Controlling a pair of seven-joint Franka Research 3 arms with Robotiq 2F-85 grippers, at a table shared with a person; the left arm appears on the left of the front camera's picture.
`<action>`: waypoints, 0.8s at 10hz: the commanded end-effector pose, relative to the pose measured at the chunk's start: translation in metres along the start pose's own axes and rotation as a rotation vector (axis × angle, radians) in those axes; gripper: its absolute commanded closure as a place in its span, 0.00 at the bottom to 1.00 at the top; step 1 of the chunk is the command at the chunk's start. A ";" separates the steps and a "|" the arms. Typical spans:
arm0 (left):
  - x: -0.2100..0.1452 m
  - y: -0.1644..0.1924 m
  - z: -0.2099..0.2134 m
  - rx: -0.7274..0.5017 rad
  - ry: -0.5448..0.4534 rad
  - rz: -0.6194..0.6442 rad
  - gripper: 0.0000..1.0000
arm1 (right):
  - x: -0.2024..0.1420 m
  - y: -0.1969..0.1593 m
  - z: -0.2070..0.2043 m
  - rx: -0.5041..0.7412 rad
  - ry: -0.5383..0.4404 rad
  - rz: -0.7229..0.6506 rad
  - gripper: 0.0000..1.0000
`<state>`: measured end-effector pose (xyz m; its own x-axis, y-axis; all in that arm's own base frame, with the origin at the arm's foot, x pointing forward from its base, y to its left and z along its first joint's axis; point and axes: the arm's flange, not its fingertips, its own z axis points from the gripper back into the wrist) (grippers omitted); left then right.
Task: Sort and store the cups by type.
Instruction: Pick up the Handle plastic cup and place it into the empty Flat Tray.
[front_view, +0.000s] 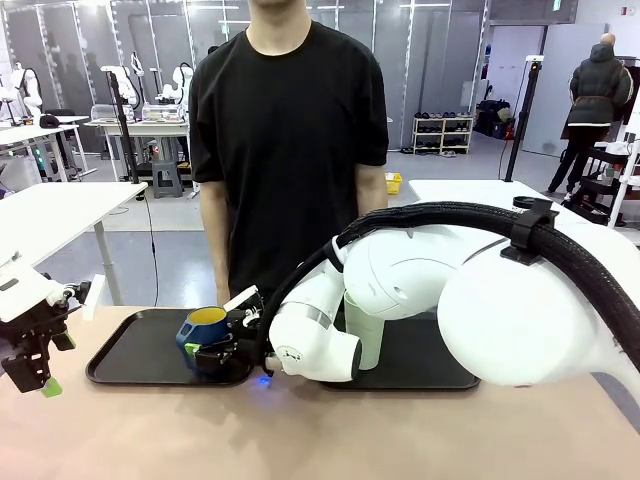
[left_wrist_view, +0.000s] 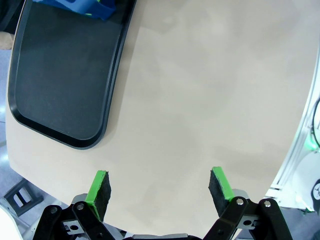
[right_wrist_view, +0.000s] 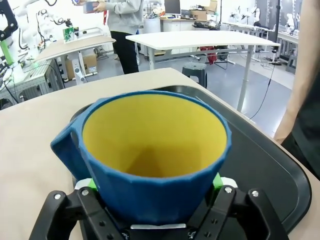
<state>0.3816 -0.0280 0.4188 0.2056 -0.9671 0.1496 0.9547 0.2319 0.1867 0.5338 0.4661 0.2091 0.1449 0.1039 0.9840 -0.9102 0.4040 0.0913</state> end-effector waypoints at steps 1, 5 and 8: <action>0.001 0.000 0.001 0.013 0.020 0.007 0.00 | -0.007 0.016 0.010 -0.042 0.007 0.028 0.00; 0.001 0.000 0.001 0.013 0.020 0.007 0.00 | -0.006 0.024 0.018 -0.008 -0.010 0.030 0.00; 0.001 0.000 0.001 0.013 0.020 0.007 0.00 | -0.005 0.028 0.021 -0.004 -0.017 0.043 0.00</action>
<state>0.3816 -0.0280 0.4188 0.2056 -0.9671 0.1496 0.9547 0.2319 0.1867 0.5258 0.4629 0.2122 0.1454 0.1028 0.9840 -0.9147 0.3930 0.0941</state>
